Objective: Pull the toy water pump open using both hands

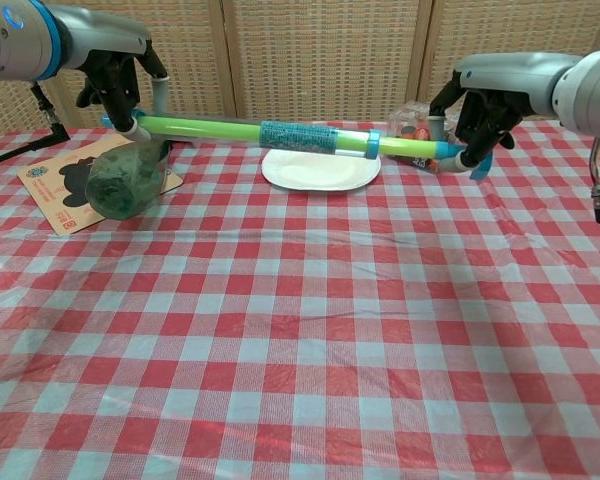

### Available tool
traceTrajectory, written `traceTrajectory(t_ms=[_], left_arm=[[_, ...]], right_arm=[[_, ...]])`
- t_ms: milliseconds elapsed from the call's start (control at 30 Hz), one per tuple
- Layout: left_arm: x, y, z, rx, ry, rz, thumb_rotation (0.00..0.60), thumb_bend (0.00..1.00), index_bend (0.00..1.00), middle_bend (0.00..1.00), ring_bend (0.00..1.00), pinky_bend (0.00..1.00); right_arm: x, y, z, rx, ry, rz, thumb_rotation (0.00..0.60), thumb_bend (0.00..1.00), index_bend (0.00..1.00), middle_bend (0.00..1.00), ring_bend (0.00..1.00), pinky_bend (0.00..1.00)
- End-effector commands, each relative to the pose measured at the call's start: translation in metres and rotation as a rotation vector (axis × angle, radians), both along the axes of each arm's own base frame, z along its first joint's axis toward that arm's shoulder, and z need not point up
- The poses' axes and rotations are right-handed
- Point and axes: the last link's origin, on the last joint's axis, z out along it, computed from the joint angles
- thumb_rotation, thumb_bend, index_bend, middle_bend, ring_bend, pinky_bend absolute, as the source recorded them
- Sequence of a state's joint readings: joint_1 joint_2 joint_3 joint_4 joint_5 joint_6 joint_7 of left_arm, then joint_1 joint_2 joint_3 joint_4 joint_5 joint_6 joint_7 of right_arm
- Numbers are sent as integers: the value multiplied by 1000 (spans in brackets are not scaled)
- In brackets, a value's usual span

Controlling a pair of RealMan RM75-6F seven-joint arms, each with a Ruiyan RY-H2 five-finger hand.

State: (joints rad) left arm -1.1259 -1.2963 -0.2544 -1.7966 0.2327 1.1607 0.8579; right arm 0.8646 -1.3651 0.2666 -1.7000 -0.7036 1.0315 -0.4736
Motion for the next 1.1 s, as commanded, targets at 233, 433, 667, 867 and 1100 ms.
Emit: traceTrajectory(t_ms=[233, 433, 667, 867, 1100], left_arm=[[-7, -6, 4, -5, 7, 4, 600, 367, 580, 863, 779, 682], [-20, -17, 5, -20, 8, 18, 600, 371, 586, 864, 779, 682], [-34, -30, 8, -30, 2, 18, 600, 375, 605, 863, 779, 682], [-45, -36, 13, -25, 4, 25, 600, 376, 605, 863, 779, 683], [-55, -40, 20, -20, 15, 30, 600, 378, 606, 863, 779, 682]], right_arm=[[-6, -2, 1, -7, 11, -16, 600, 515, 816, 1000, 1000, 745], [-9, -4, 5, -33, 26, -16, 600, 515, 816, 1000, 1000, 745], [-15, -4, 14, -57, 31, -27, 600, 515, 816, 1000, 1000, 745], [-23, -5, 23, -76, 47, -46, 600, 513, 816, 1000, 1000, 745], [-31, -6, 32, -93, 56, -67, 600, 512, 816, 1000, 1000, 744]])
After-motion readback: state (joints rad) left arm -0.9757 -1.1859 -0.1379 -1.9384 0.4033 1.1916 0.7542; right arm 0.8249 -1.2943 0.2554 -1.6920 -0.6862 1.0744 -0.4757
